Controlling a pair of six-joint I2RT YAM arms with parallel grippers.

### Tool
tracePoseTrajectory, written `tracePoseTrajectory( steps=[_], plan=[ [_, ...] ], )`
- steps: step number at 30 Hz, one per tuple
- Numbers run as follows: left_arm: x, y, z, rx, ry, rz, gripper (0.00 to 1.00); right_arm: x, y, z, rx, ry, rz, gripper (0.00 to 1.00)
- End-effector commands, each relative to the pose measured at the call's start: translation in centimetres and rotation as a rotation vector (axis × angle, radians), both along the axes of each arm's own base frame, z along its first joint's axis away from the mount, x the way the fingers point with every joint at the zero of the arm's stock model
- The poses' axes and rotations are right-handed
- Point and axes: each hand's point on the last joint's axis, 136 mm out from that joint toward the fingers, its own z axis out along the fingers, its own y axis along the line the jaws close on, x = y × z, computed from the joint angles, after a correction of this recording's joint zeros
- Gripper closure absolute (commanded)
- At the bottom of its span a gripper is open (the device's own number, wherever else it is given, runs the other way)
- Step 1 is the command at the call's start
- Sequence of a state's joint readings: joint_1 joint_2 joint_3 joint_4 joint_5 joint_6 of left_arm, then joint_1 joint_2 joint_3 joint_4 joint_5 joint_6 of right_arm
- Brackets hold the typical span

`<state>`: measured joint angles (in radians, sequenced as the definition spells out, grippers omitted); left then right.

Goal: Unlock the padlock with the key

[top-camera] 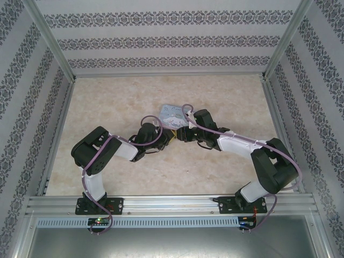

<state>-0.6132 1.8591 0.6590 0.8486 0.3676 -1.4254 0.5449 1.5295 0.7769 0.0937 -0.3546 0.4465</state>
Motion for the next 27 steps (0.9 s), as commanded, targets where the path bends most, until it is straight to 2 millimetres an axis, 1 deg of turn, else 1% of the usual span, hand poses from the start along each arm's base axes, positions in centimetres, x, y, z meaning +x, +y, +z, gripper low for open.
tracePoseTrajectory(
  steps=[1, 7, 11, 13, 19, 23, 27],
  plan=[
    [0.1, -0.4, 1.3, -0.028, -0.004, -0.014, 1.0, -0.3, -0.8, -0.1, -0.025, -0.023, -0.006, 0.7],
    [0.2, -0.4, 1.3, -0.027, -0.003, -0.014, 1.0, -1.6, -1.0, -1.4, -0.162, -0.066, 0.04, 0.68],
    [0.3, -0.4, 1.4, -0.029, -0.004, -0.016, 1.0, -1.9, -1.3, -2.6, -0.287, -0.119, 0.058, 0.6],
    [0.3, -0.4, 1.5, -0.03, -0.005, -0.015, 1.0, -2.0, -1.4, -3.0, -0.351, -0.15, 0.065, 0.59],
    [0.3, -0.4, 1.4, -0.028, -0.003, -0.016, 1.0, -1.8, -1.3, -4.3, -0.503, -0.231, 0.09, 0.59],
    [0.3, -0.5, 1.5, -0.029, -0.004, -0.016, 1.0, -1.7, -0.9, -4.9, -0.565, -0.262, 0.112, 0.6],
    [0.3, -0.4, 1.5, -0.028, -0.002, -0.015, 1.0, -1.2, -0.5, -5.3, -0.596, -0.279, 0.105, 0.62]
  ],
)
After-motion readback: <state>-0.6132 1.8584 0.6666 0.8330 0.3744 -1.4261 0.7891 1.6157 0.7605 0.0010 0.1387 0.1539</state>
